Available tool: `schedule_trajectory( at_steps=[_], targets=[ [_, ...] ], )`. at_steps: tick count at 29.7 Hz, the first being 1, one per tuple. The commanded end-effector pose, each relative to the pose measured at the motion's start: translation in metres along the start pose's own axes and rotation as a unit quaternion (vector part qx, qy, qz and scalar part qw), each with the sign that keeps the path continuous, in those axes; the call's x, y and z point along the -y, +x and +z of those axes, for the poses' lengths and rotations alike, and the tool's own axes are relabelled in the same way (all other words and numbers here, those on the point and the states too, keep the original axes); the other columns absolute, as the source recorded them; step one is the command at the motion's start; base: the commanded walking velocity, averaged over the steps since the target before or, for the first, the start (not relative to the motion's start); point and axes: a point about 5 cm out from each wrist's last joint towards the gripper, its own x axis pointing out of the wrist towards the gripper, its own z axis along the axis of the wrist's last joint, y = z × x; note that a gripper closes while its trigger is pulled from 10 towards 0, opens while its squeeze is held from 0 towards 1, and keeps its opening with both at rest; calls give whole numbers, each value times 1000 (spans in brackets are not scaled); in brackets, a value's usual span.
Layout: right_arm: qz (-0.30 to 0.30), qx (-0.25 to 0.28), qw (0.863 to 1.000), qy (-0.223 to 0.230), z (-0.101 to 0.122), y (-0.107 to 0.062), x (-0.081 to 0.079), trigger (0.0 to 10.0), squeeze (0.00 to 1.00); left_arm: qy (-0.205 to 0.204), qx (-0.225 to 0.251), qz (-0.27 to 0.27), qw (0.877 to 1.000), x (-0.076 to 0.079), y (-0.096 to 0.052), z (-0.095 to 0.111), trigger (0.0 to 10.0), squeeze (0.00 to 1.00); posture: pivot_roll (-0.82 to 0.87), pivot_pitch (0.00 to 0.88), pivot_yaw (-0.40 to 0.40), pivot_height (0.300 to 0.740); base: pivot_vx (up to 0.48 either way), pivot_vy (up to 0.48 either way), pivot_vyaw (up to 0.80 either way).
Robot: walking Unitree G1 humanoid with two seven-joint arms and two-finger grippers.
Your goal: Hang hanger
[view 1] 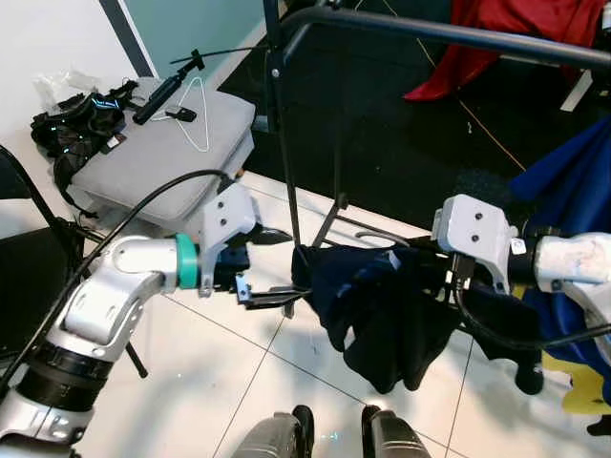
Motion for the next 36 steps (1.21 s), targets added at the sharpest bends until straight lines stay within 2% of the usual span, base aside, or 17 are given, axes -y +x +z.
schedule_trajectory(
  at_steps=[1, 3, 4, 5, 7, 8, 9, 11, 13, 17, 23, 26, 28, 30, 31, 33, 36],
  targets=[
    [12, 29, 999, -22, 14, 1, 0, 0, 0, 16, -18, -22, 999, 6, 10, -7, 10000, 0, -157, 139, 166, 740, 0, 0, 0],
    [12, 29, 999, -22, 14, 1, 0, 0, 0, 16, -18, -22, 999, 6, 10, -7, 10000, 0, -157, 139, 166, 740, 0, 0, 0],
    [23, 40, 999, -29, 21, 1, 0, 0, 0, 21, -23, -36, 999, 9, 18, -11, 10000, 0, -167, 141, 169, 740, 0, 0, 0],
    [32, 42, 998, -39, 25, 1, 1, 0, 0, 8, -18, -90, 996, 19, 21, -11, 10000, 0, -174, 139, 172, 740, 0, 0, 0],
    [32, 42, 998, -39, 25, 1, 1, 0, 0, 8, -18, -90, 996, 19, 21, -11, 10000, 0, -174, 139, 172, 740, 0, 0, 0],
    [33, 42, 997, -47, 27, 1, 3, 0, 0, -4, -13, -133, 991, 28, 22, -10, 10000, 0, -174, 139, 172, 740, 0, 0, 0],
    [33, 42, 997, -47, 27, 1, 3, 0, 0, -4, -13, -133, 991, 28, 22, -10, 10000, 0, -174, 139, 172, 740, 0, 0, 0],
    [-7, 68, 996, -60, 39, 8, 20, 0, 0, -27, -11, -164, 986, 35, 24, -13, 10000, 0, -178, 135, 178, 740, 0, 0, 0],
    [-7, 68, 996, -60, 39, 8, 20, 0, 0, -27, -11, -164, 986, 35, 24, -13, 10000, 0, -178, 135, 178, 740, 0, 0, 0],
    [-30, 112, 992, -58, 57, 18, 30, 0, 0, -37, -11, -122, 992, 29, 36, -20, 10000, 0, -183, 131, 172, 740, 0, 0, 0],
    [-13, 125, 991, -53, 60, 29, 26, 0, 0, -29, -7, -70, 997, 27, 53, -25, 10000, 0, -180, 126, 165, 740, 0, 0, 0],
    [6, 140, 989, -49, 66, 31, 21, 0, 0, -24, -13, -15, 1000, 19, 61, -30, 10000, 0, -186, 127, 162, 740, 0, 0, 0],
    [6, 140, 989, -49, 66, 31, 21, 0, 0, -24, -13, -15, 1000, 19, 61, -30, 10000, 0, -186, 127, 162, 740, 0, 0, 0],
    [34, 141, 988, -47, 68, 28, 13, 0, 0, -13, -20, 73, 997, 3, 64, -34, 10000, 0, -193, 128, 162, 740, 0, 0, 0],
    [34, 141, 988, -47, 68, 28, 13, 0, 0, -13, -20, 73, 997, 3, 64, -34, 10000, 0, -193, 128, 162, 740, 0, 0, 0],
    [55, 128, 989, -43, 62, 25, 5, 0, 0, -1, -23, 137, 990, -11, 55, -35, 10000, 0, -189, 126, 165, 740, 0, 0, 0],
    [62, 123, 990, -41, 59, 23, 2, 0, 0, 15, -30, 156, 987, -15, 48, -36, 10000, 0, -188, 125, 166, 740, 0, 0, 0]
  ],
)
